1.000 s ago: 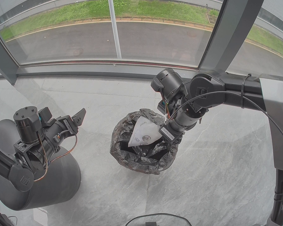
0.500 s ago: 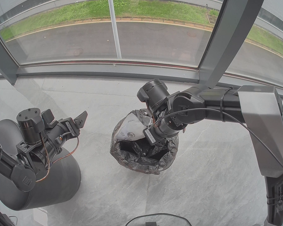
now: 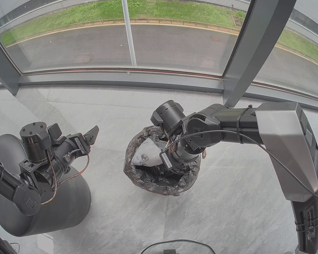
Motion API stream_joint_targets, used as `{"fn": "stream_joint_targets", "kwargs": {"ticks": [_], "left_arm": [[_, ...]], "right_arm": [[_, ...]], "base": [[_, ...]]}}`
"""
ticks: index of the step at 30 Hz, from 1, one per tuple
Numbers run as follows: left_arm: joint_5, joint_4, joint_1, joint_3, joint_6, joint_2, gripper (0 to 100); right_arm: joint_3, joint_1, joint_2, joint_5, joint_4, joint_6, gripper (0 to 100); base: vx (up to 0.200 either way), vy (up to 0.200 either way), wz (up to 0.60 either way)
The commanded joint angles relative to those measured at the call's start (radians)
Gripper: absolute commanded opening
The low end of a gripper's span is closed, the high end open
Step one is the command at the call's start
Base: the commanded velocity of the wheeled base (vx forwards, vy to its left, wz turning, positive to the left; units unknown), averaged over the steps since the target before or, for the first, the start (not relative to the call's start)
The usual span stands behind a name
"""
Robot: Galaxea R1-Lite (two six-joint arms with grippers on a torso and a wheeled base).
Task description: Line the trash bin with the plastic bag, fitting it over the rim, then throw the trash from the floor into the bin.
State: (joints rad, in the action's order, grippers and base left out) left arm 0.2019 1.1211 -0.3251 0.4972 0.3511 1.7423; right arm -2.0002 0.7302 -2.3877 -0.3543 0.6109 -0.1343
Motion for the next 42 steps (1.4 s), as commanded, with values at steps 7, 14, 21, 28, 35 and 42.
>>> {"fn": "stream_joint_targets", "kwargs": {"ticks": [7, 14, 21, 28, 35, 42], "left_arm": [[0.001, 0.0, -0.002, 0.0, 0.0, 0.003, 100], [0.001, 0.0, -0.009, -0.002, 0.0, 0.008, 100], [0.001, 0.0, -0.008, 0.0, -0.001, 0.016, 100], [0.001, 0.0, -0.009, -0.002, -0.001, 0.022, 100], [0.002, 0.002, -0.009, -0.002, -0.001, 0.034, 100], [0.002, 0.002, -0.009, -0.002, -0.001, 0.046, 100]], "right_arm": [[0.0, 0.009, 0.005, 0.006, -0.003, -0.007, 100], [0.0, 0.015, -0.033, 0.043, -0.099, -0.013, 100], [0.0, 0.023, -0.093, 0.095, -0.295, -0.005, 100], [0.0, 0.02, -0.105, 0.097, -0.313, 0.015, 100], [0.0, -0.02, -0.185, 0.092, -0.358, 0.018, 100], [0.0, -0.075, -0.246, 0.093, -0.407, 0.018, 100]], "base": [[0.0, 0.0, 0.0], [0.0, 0.0, 0.0], [0.0, 0.0, 0.0], [0.0, 0.0, 0.0], [0.0, 0.0, 0.0], [0.0, 0.0, 0.0]]}}
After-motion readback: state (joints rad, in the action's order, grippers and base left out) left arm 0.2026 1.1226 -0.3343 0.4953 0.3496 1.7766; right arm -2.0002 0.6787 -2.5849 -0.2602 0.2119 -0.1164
